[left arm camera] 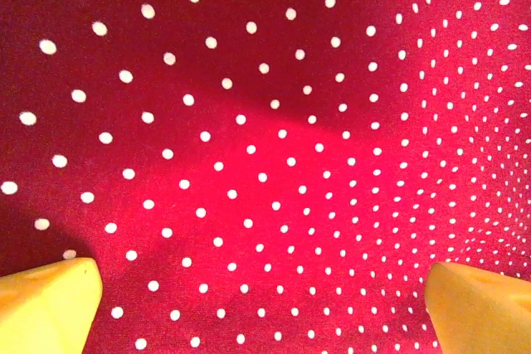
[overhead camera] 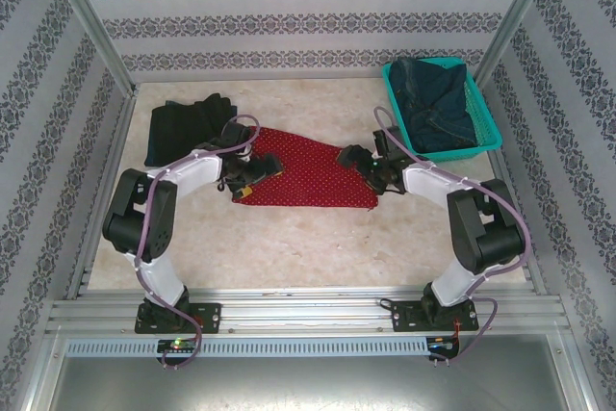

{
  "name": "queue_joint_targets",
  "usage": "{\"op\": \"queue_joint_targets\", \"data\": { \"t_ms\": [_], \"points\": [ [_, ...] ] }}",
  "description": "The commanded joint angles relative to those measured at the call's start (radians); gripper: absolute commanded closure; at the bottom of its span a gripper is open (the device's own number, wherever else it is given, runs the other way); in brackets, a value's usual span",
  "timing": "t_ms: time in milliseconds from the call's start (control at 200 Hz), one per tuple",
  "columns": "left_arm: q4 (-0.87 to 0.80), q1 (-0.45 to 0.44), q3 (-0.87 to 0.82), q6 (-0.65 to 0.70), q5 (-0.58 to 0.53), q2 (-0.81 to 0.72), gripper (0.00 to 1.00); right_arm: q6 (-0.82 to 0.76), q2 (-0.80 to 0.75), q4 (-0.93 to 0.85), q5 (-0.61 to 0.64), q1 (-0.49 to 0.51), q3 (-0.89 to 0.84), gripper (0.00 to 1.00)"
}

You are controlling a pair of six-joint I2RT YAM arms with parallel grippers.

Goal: Fold and stack the skirts

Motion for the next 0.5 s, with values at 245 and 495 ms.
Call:
{"op": "queue_joint_targets", "data": {
  "t_ms": [245,495],
  "points": [
    [0.135,-0.053,-0.069,-0.103,0.069,-0.066,0.0,-0.057,0.211,0.119,-0.136,0.081,0.248,0.02],
    [0.106,-0.051,-0.252,-0.108,0.028,-0.091,0.0,-0.04,0.388,-0.015,0.114,0.063,0.43,0.02]
  ]
}}
